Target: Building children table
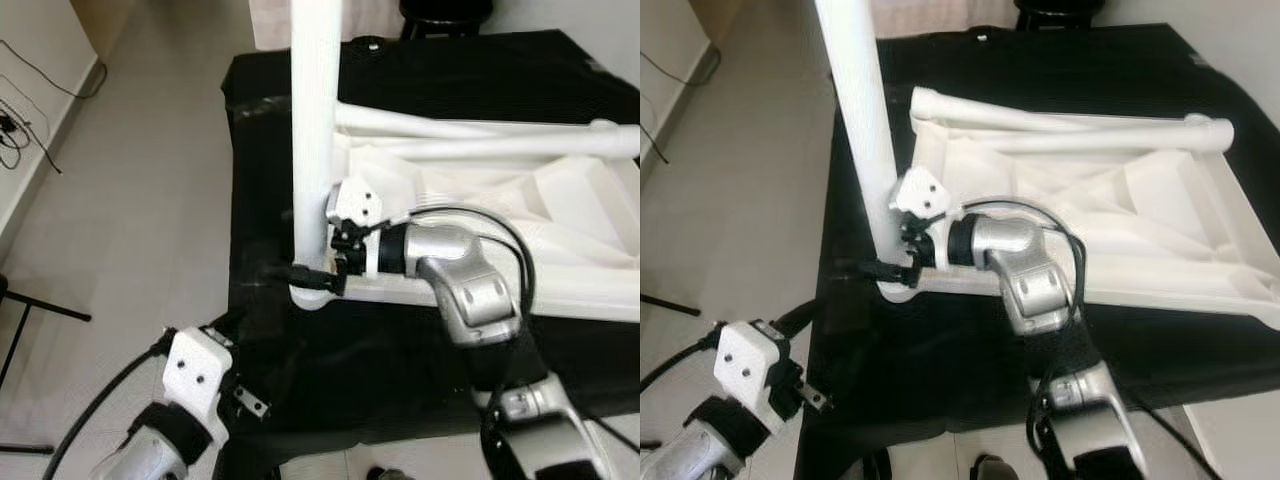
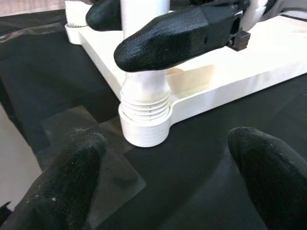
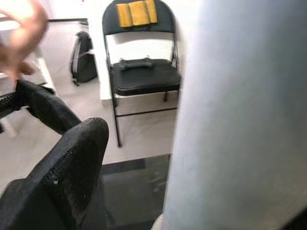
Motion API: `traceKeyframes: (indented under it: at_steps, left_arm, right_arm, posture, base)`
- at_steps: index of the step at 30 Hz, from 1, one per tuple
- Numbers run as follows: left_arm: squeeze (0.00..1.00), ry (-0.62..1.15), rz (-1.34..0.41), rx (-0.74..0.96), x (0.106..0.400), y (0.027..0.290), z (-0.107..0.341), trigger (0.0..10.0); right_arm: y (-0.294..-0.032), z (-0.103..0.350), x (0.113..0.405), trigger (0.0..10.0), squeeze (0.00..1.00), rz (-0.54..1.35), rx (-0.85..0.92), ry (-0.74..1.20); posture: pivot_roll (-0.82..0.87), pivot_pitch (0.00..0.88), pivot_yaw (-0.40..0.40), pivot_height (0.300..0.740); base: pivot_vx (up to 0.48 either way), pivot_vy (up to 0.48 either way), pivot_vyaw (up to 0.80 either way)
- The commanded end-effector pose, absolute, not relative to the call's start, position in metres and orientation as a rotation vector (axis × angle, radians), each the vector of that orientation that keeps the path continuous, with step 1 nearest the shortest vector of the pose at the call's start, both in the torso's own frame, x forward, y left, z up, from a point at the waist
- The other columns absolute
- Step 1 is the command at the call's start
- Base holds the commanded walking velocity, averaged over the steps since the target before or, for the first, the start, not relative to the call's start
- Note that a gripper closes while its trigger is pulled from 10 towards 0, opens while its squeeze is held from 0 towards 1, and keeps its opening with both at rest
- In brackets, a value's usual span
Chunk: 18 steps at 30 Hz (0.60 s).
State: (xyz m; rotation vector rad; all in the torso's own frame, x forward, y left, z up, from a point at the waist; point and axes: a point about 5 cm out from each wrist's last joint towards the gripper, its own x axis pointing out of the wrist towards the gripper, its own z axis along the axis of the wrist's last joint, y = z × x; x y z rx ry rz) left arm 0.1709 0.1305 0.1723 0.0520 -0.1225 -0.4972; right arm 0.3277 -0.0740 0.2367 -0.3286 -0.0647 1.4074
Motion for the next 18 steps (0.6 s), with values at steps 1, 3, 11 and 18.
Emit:
traceKeyframes:
  at_steps: [1, 3, 11, 18]
  left_arm:
    - [0.00, -0.114, -0.492, 0.056, 0.168, 0.129, 0.170, 10.0]
    - [0.00, -0.116, -0.491, 0.058, 0.167, 0.129, 0.171, 10.0]
    - [0.00, -0.113, -0.517, 0.060, 0.163, 0.128, 0.171, 10.0]
    - [0.00, -0.114, -0.525, 0.066, 0.161, 0.125, 0.171, 10.0]
  right_arm:
    - [-0.068, 0.244, 0.334, 10.0, 0.00, 1.480, -0.288, -0.091]
    - [-0.064, 0.251, 0.339, 10.0, 0.00, 1.519, -0.248, -0.093]
    - [-0.056, 0.255, 0.343, 0.0, 0.00, 1.695, -0.221, -0.056]
    - [-0.066, 0.253, 0.350, 0.0, 0.00, 1.722, -0.244, -0.045]
  posture:
    - [0.08, 0.213, -0.018, 0.740]
    - [0.09, 0.219, -0.016, 0.740]
    - [0.14, 0.230, -0.014, 0.740]
    - [0.13, 0.228, -0.022, 0.740]
  base:
    - [0.000, 0.000, 0.00]
    - [0.000, 0.000, 0.00]
    - [0.000, 0.000, 0.00]
    - [0.000, 0.000, 0.00]
